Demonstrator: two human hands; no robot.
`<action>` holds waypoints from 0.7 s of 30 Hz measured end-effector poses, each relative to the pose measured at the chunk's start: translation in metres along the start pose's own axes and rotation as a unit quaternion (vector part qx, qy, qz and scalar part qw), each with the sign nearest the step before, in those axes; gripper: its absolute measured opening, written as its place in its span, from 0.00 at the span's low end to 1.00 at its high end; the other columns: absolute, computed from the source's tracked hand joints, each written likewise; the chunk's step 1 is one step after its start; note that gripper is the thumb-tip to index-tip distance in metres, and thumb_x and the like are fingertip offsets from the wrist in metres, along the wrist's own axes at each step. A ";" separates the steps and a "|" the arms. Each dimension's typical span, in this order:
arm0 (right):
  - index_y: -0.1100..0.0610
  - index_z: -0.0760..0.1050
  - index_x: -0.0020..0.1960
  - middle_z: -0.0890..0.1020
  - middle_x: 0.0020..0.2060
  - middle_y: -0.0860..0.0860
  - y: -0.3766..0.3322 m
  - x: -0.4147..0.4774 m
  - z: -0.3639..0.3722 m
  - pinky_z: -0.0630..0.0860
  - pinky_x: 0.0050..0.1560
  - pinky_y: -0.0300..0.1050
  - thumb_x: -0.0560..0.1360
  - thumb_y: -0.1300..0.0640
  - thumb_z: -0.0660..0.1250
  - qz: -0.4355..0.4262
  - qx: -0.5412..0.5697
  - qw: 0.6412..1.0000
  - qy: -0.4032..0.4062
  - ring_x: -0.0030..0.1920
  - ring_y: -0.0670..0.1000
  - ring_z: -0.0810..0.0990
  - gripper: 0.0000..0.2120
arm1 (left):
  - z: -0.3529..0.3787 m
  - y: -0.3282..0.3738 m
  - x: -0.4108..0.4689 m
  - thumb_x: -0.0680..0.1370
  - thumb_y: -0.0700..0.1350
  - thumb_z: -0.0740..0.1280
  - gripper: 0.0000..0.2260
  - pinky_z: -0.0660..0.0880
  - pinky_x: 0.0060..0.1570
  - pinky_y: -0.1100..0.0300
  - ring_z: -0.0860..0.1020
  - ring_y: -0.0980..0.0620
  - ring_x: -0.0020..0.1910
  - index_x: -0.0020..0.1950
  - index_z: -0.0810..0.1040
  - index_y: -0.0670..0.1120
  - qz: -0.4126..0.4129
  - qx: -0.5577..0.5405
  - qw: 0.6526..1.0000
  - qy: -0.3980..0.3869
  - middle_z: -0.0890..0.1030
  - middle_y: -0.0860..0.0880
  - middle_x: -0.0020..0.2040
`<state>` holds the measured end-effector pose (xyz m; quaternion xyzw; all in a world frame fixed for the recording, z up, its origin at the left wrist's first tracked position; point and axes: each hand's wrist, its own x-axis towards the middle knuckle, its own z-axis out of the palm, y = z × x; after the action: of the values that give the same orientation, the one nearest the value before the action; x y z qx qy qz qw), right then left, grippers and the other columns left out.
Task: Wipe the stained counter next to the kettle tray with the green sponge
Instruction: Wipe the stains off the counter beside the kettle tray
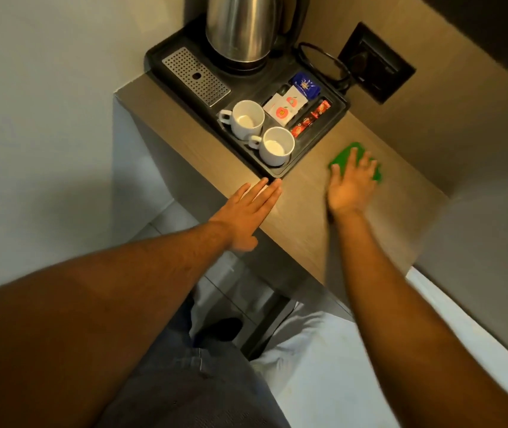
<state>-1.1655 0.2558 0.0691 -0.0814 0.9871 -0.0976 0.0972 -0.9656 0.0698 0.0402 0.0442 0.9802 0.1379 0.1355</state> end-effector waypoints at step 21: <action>0.50 0.47 0.88 0.48 0.88 0.56 -0.028 0.009 0.001 0.51 0.86 0.64 0.88 0.43 0.50 -0.044 -0.011 0.999 -0.009 0.88 0.61 0.45 0.32 | -0.010 0.008 -0.002 0.74 0.51 0.75 0.59 0.37 0.85 0.43 0.30 0.41 0.85 0.85 0.32 0.41 -0.060 -0.067 0.996 -0.029 0.25 0.40 0.84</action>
<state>-1.1703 0.2270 0.0723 -0.1268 0.9827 -0.0902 0.1009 -0.9660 0.0745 0.0526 -0.0199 0.9652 0.1936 0.1745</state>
